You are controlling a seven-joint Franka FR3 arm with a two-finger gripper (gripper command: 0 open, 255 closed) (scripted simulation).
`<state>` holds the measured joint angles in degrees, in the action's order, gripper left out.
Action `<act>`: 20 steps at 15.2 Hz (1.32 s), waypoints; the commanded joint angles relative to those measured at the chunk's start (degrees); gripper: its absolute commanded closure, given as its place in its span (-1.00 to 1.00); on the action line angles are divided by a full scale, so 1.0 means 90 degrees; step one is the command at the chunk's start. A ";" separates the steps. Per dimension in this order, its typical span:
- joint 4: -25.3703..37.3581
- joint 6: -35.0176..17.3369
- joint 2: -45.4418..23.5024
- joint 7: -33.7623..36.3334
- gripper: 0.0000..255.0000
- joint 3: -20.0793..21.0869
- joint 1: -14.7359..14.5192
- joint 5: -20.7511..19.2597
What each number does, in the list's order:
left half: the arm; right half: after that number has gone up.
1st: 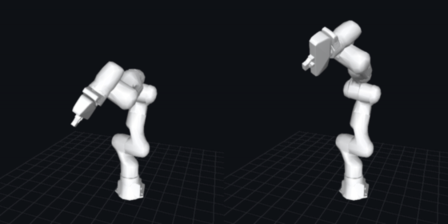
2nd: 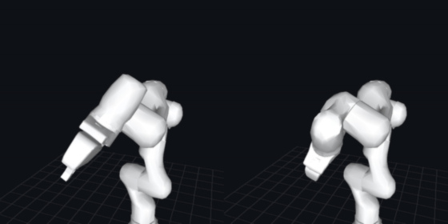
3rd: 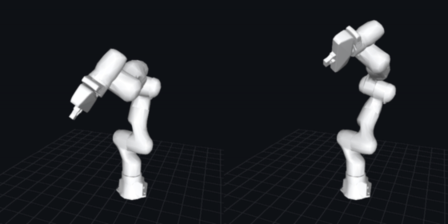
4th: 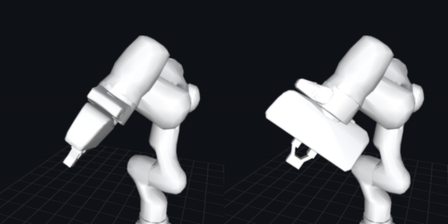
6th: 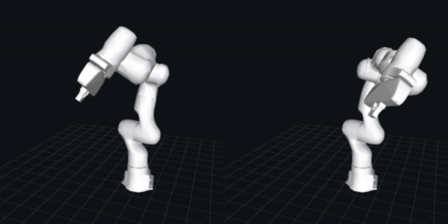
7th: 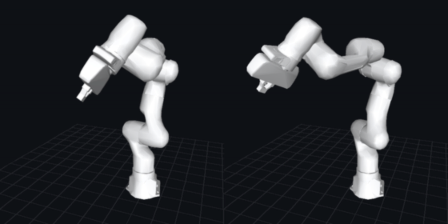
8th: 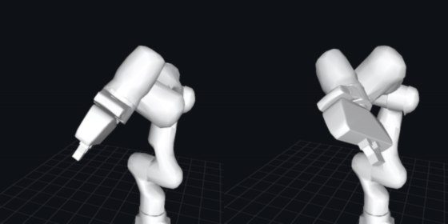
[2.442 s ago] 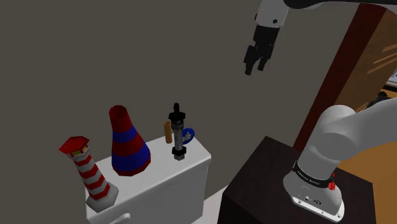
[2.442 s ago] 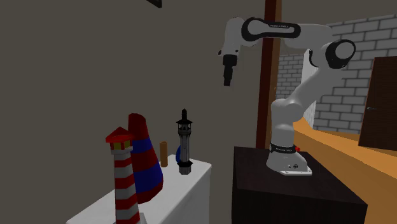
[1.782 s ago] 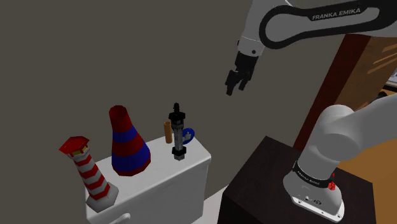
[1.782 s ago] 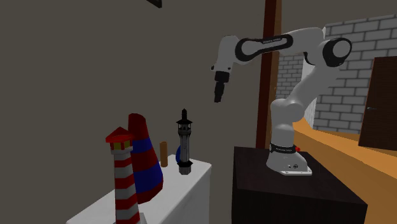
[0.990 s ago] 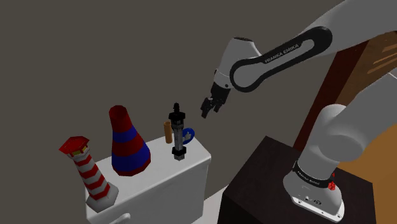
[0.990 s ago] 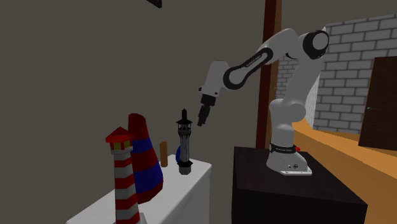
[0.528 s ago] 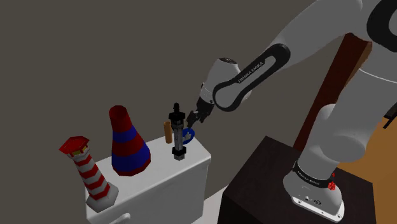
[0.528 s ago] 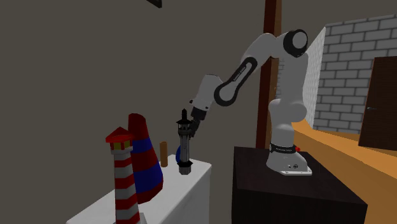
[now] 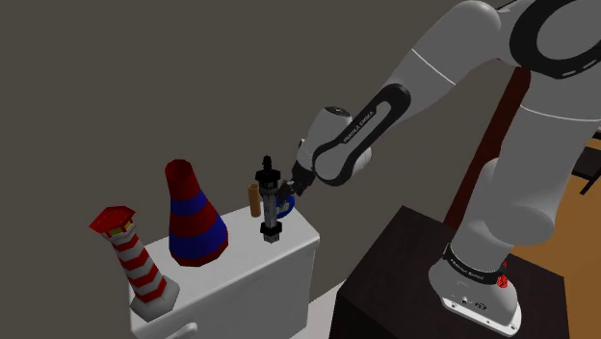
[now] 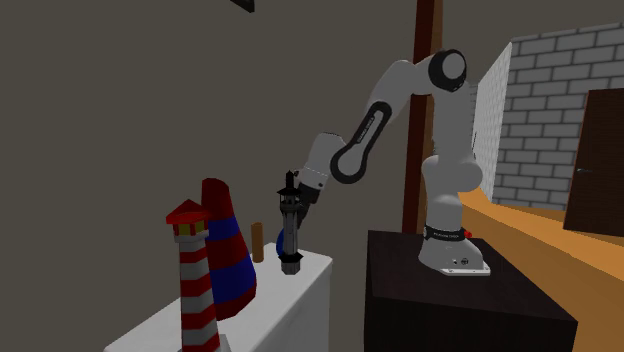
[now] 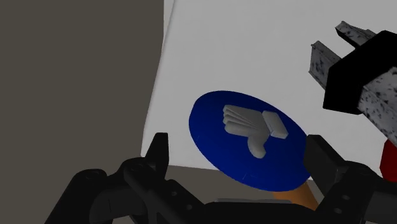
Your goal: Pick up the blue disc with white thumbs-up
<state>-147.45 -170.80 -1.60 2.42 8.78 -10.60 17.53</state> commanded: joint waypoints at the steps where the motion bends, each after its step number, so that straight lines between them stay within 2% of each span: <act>1: 0.0001 -0.0238 -0.0233 -0.0140 -1.00 0.0037 -0.0006 0.0157; 3: 0.0001 -0.0239 -0.0233 -0.0137 -1.00 0.0045 0.0002 0.0153; 4: -0.0001 -0.0236 -0.0230 -0.0148 1.00 0.0045 0.0005 0.0161; 13: 0.0001 -0.0239 -0.0233 -0.0138 1.00 0.0045 0.0001 0.0154; 20: 0.0041 0.0421 0.0384 0.0238 1.00 -0.0039 0.0014 -0.0247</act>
<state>-147.27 -168.03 1.04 3.92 8.46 -10.53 15.95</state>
